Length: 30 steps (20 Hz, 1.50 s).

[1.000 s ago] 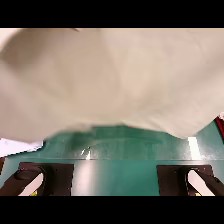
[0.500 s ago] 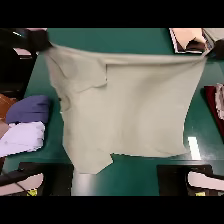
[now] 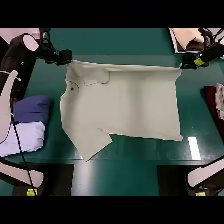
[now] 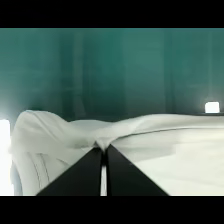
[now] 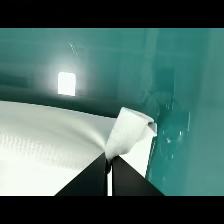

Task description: Fold the shirts.

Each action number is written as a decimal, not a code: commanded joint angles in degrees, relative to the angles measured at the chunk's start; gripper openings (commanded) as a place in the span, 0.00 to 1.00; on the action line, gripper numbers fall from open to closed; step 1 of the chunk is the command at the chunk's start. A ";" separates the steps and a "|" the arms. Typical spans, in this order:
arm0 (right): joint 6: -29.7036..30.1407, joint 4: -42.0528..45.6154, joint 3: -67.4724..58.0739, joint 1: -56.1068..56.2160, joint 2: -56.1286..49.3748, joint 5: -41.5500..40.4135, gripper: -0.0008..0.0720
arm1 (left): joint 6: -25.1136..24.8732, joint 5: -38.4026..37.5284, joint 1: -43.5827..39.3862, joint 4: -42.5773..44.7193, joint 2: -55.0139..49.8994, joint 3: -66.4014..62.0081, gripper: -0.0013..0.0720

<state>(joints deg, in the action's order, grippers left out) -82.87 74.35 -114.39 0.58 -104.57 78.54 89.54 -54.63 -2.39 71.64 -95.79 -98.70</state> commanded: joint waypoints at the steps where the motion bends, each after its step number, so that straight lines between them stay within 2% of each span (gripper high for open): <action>1: 0.02 0.72 4.79 0.04 2.05 -0.59 0.03 | -1.99 -7.80 2.62 -1.31 -0.98 0.09 0.05; 4: 0.02 0.68 16.70 0.50 7.06 -3.21 0.03 | -6.62 -13.73 2.71 -2.03 -0.98 4.04 0.05; 10: -0.02 -0.04 29.40 3.32 9.53 -6.56 0.03 | -7.23 -10.38 2.73 -4.98 -0.98 14.71 0.06; 11: -0.02 -1.84 29.88 3.26 9.53 -6.36 0.05 | -6.82 -10.45 2.73 -4.96 -0.98 14.95 0.45; 12: -0.04 -3.72 29.68 3.10 9.53 -5.70 0.26 | -5.38 -10.58 2.75 -4.96 -0.87 14.88 0.78; 13: -0.04 -5.97 28.89 2.32 9.75 -4.00 0.43 | -3.50 -11.39 2.80 -5.01 -0.48 14.62 0.79; 14: -0.02 -7.85 28.39 1.62 10.51 -2.34 0.44 | -3.23 -12.70 2.80 -4.68 0.72 14.43 0.79; 18: 0.04 -8.31 32.20 -2.16 20.48 1.46 0.44 | -2.40 -18.51 2.80 2.84 13.05 21.22 0.79; 21: 0.02 -8.41 40.44 -4.52 30.86 0.72 0.44 | -1.75 -17.84 2.80 2.71 26.75 37.66 0.79; 25: 0.02 -8.46 48.35 -5.57 40.06 -2.10 0.44 | 2.12 -17.66 2.80 2.36 41.09 57.90 0.79; 27: 0.02 -8.50 49.94 -5.55 42.12 -2.75 0.44 | 3.54 -15.76 2.80 0.79 44.94 64.59 0.79; 30: 0.02 -8.85 50.25 -5.53 43.39 -3.10 0.44 | 3.45 -12.24 2.80 -5.62 45.24 70.97 0.79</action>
<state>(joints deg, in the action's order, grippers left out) -82.85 65.82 -65.69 -4.78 -63.68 76.36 91.88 -70.02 0.38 70.98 -53.49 -35.51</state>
